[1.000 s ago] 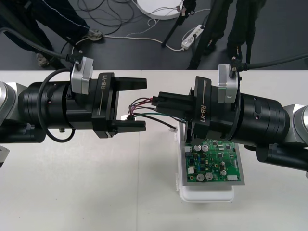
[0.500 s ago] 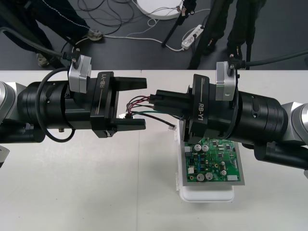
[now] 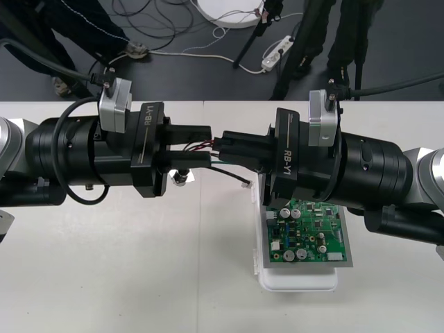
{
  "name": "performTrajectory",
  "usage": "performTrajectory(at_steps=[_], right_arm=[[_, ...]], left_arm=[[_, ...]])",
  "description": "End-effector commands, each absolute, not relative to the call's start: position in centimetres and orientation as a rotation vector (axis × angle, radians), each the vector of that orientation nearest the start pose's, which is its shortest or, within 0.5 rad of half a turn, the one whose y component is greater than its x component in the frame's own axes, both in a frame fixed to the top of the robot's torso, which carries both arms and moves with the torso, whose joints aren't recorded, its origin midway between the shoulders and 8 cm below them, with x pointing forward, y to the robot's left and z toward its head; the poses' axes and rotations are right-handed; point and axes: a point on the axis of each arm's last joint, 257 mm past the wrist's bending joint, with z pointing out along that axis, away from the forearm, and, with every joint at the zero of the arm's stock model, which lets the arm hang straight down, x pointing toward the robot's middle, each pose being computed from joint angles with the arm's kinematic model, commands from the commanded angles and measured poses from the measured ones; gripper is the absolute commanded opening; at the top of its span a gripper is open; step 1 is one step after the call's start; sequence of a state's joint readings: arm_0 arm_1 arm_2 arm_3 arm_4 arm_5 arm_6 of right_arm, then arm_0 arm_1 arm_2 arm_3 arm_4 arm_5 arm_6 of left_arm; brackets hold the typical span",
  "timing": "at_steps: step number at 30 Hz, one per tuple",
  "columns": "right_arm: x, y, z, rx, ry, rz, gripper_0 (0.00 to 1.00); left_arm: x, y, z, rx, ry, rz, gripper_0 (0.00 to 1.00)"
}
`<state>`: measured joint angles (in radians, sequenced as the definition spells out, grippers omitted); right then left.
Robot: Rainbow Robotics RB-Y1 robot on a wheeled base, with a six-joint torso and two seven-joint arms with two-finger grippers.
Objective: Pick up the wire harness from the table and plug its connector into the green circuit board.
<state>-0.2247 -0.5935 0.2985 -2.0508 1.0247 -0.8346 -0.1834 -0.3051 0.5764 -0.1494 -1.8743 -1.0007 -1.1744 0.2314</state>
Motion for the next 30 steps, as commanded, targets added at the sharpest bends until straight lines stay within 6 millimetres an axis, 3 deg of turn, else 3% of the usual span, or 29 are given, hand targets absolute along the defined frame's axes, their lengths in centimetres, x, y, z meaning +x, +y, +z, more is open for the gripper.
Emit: performTrajectory(at_steps=[1,18,20,21,22,24,30], right_arm=[[31.48,2.77,0.19,-1.107,0.938,1.057,0.0],[31.75,2.67,0.36,-1.092,0.944,1.061,0.02],[31.77,2.66,0.44,-1.092,0.943,1.058,0.19],[31.98,2.58,0.39,-1.085,0.95,1.056,0.54],[31.93,2.63,0.42,-1.085,0.948,1.058,0.81],[32.05,2.54,0.41,-1.081,0.952,1.056,1.0],[32.07,2.47,0.45,-1.08,0.956,1.061,1.0]], left_arm=[[32.99,1.13,-0.86,1.26,0.97,-1.103,0.01],[32.94,1.15,-0.73,1.262,0.961,-1.097,0.0],[32.96,1.14,-0.8,1.262,0.961,-1.097,0.0],[32.99,1.17,-0.76,1.262,0.96,-1.095,0.0],[32.96,1.14,-0.8,1.263,0.96,-1.096,0.0],[32.99,1.17,-0.76,1.263,0.958,-1.093,0.0],[33.02,1.23,-0.91,1.265,0.959,-1.088,0.0]])
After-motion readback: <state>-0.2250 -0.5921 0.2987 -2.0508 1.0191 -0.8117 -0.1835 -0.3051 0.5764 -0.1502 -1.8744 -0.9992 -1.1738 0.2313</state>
